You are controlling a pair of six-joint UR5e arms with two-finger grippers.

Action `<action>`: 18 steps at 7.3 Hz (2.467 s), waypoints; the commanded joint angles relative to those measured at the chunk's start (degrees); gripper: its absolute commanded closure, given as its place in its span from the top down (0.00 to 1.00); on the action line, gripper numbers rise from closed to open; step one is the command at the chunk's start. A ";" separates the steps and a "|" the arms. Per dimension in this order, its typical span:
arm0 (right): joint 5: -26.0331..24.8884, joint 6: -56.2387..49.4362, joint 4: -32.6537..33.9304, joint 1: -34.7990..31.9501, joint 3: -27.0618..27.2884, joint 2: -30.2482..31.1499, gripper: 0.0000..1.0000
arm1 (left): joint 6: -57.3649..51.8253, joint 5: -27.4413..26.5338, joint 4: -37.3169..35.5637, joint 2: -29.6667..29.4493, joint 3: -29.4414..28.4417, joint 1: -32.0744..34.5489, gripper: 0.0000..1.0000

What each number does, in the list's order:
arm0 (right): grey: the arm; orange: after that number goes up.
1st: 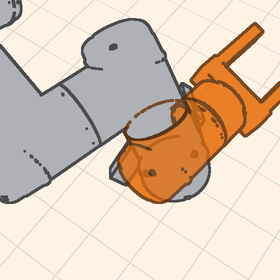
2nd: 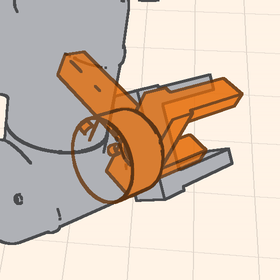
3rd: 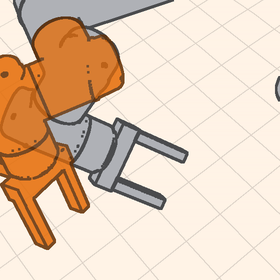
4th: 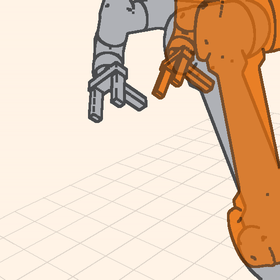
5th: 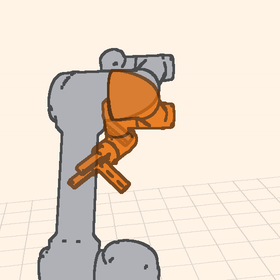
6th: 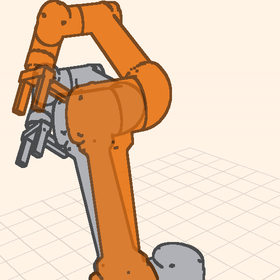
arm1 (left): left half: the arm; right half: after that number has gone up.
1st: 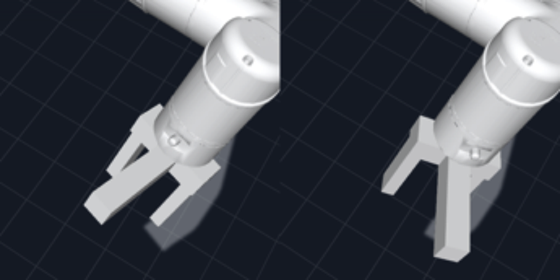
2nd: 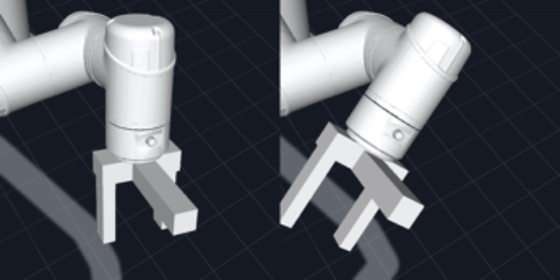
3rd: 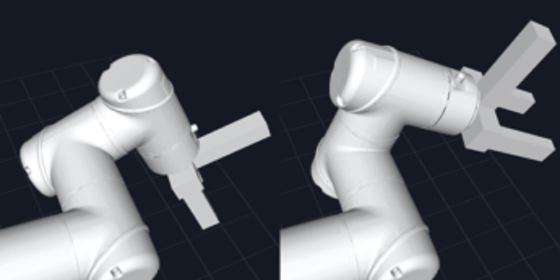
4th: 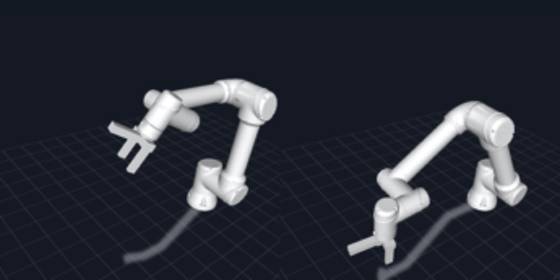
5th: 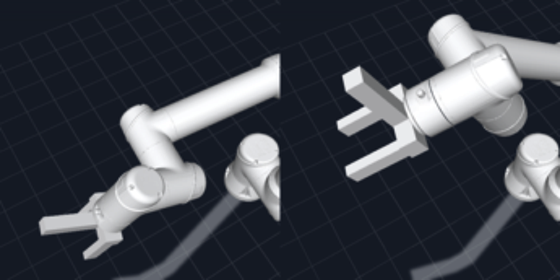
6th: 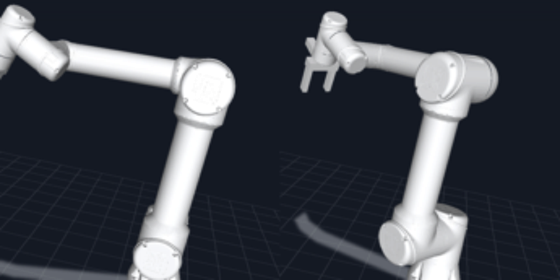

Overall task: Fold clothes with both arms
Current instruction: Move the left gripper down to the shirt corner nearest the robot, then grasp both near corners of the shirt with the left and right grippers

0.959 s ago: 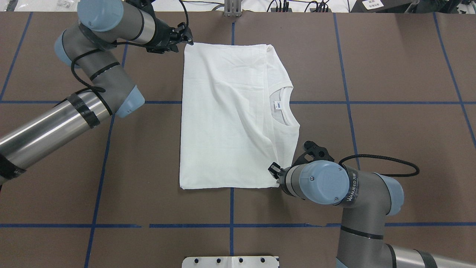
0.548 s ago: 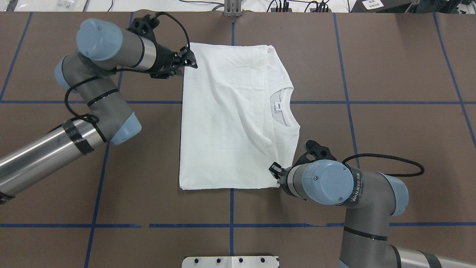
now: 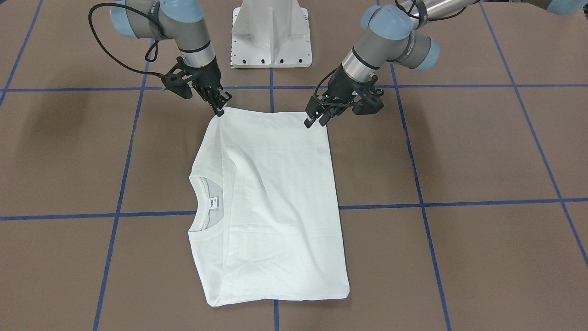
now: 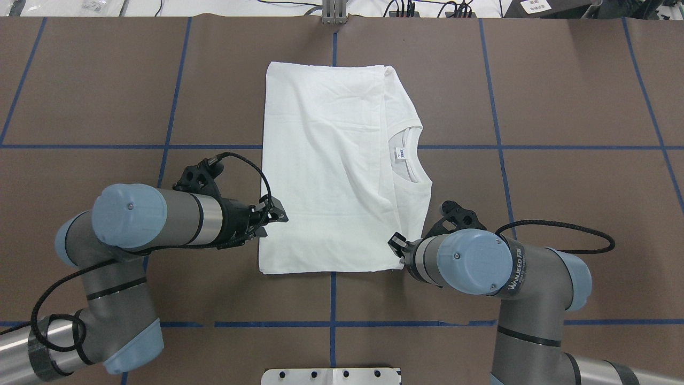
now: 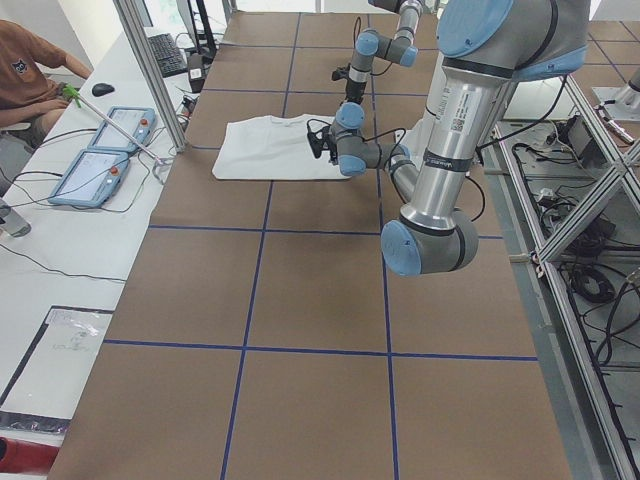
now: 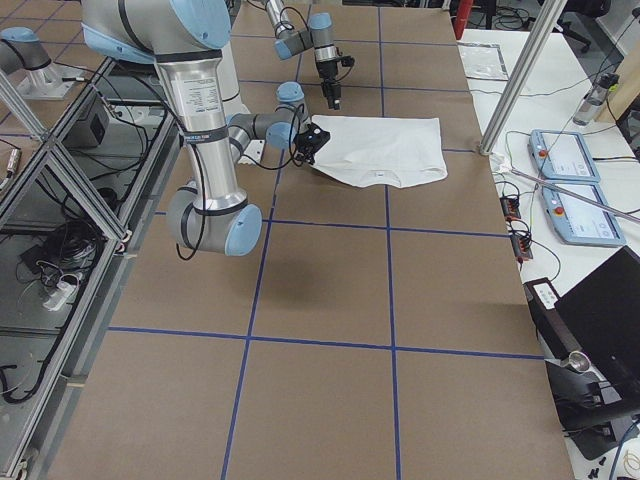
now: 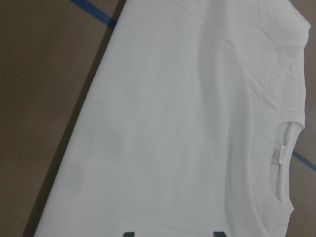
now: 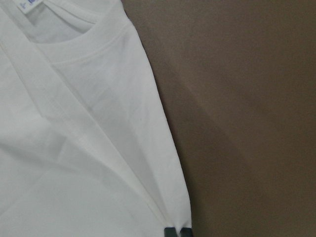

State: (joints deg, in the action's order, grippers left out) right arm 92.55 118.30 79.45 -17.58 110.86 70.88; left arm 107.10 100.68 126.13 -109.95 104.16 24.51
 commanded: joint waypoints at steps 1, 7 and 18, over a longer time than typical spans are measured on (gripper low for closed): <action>0.00 0.00 0.00 0.00 0.06 -0.04 0.00 | 1.71 -4.24 -5.54 0.96 0.79 -4.63 0.61; -0.09 0.00 0.00 0.09 0.24 -0.13 0.00 | 2.23 -4.35 -7.21 0.96 -0.18 -6.31 0.59; 0.09 5.51 0.09 3.59 11.43 5.20 0.00 | 10.47 -4.44 -10.88 9.82 19.02 -12.36 0.00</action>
State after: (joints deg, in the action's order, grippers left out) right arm 92.59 120.97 79.53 -15.92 116.86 73.15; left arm 114.79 96.27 117.13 -103.15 116.68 14.50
